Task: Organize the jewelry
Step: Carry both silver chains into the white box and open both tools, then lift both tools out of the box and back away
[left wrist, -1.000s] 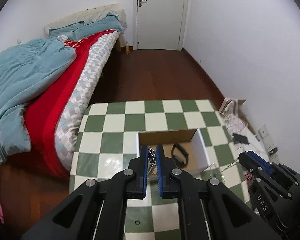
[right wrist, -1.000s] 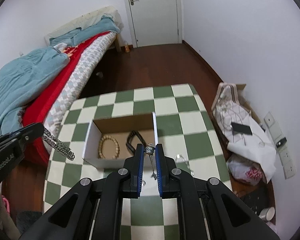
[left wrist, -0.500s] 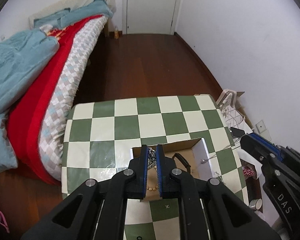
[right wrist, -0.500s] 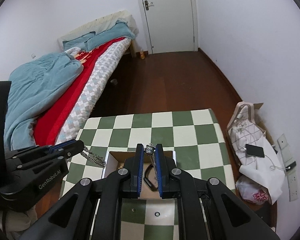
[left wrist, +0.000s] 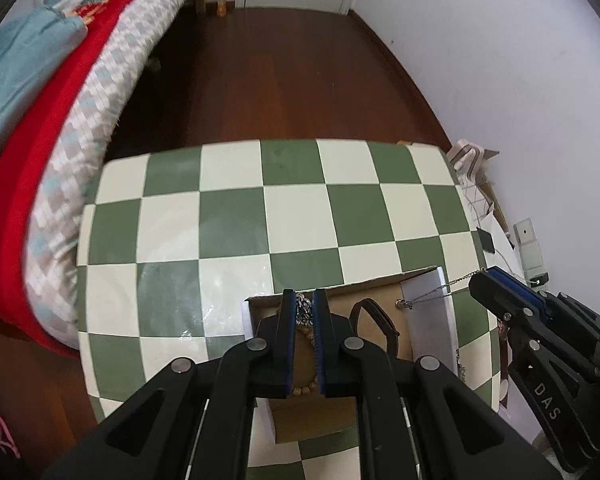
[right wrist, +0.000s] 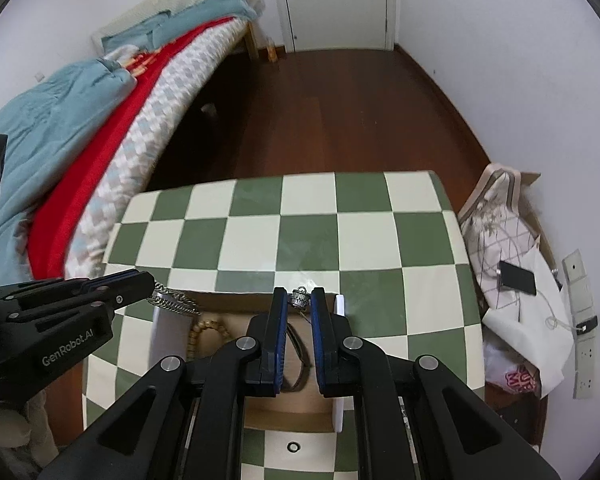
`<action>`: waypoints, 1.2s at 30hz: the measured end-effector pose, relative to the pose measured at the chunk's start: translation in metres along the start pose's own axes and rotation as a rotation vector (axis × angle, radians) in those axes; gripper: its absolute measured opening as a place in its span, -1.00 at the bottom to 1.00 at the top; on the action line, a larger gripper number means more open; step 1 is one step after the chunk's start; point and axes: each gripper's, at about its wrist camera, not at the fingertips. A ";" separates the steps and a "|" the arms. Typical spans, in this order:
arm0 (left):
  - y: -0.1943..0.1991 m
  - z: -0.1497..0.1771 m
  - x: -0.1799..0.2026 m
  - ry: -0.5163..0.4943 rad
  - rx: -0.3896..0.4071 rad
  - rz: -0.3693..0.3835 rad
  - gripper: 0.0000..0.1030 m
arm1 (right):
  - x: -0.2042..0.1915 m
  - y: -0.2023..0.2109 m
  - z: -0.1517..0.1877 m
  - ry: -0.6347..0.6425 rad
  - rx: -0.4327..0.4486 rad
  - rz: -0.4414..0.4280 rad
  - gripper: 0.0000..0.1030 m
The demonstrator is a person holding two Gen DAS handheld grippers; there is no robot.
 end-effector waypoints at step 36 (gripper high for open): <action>0.040 0.090 -0.020 0.055 0.138 -0.316 1.00 | 0.002 -0.013 0.071 0.008 -0.180 0.138 1.00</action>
Point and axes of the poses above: each gripper's, at about its wrist camera, not at the fingertips, and y roughly against the way its jaws point, x to its right, z to its underside, and after that the axes turned 1 degree about -z, right-handed
